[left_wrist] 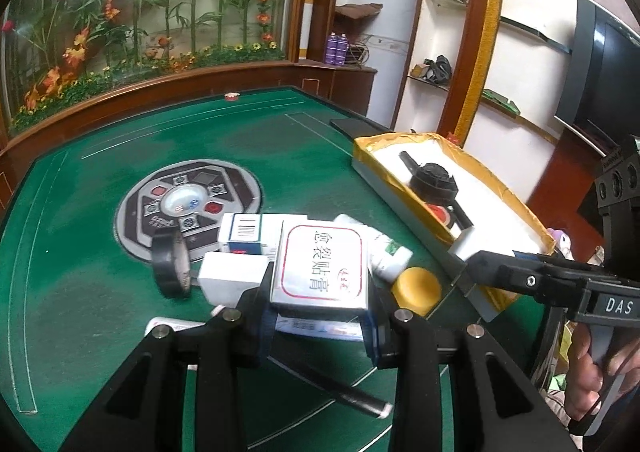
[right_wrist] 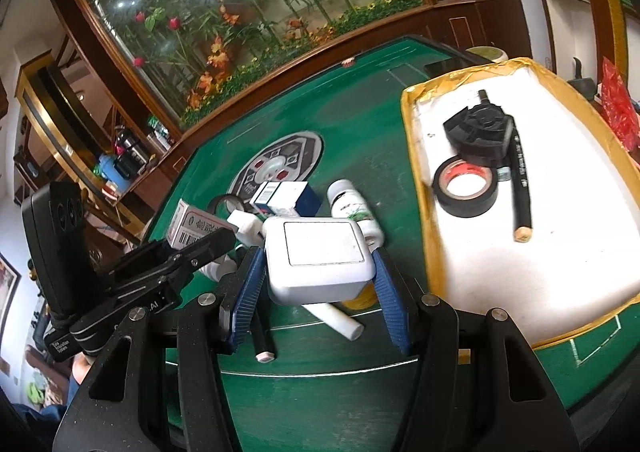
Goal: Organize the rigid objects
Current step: 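Carry the pink-labelled box and the white square switch over the tray with both tools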
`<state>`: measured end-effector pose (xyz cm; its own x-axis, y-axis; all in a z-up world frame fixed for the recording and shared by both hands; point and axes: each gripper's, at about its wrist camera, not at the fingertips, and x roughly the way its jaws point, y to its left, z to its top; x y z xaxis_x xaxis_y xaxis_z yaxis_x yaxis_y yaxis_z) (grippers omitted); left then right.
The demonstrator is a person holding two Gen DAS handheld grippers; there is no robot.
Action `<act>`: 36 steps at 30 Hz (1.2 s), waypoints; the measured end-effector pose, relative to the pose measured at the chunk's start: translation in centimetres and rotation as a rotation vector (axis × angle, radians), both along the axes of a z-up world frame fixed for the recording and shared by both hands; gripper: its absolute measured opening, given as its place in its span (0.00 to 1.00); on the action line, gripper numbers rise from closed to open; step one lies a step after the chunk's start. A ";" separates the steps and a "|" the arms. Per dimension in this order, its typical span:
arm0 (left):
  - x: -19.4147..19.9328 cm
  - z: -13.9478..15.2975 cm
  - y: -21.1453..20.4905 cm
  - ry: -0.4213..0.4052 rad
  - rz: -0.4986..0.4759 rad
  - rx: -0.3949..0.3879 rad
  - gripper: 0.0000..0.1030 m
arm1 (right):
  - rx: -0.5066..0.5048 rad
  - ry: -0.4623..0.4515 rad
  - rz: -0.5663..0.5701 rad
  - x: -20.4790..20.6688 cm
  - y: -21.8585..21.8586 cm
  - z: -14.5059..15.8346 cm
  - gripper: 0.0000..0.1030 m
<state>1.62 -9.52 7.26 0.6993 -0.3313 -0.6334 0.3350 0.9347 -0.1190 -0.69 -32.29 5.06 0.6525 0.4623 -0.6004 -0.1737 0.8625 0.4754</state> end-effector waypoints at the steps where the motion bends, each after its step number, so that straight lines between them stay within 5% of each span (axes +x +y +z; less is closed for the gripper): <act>1: 0.0 0.1 -0.4 0.000 -0.007 -0.001 0.35 | 0.003 -0.002 -0.008 0.0 -0.4 0.1 0.53; 22: 2.2 0.0 -14.2 0.106 -0.257 -0.025 0.35 | -0.016 -0.009 -0.283 -0.2 -12.4 1.7 0.53; 36: 5.8 -3.3 -18.0 0.253 -0.240 -0.052 0.35 | -0.194 0.109 -0.286 11.1 -14.2 2.4 0.53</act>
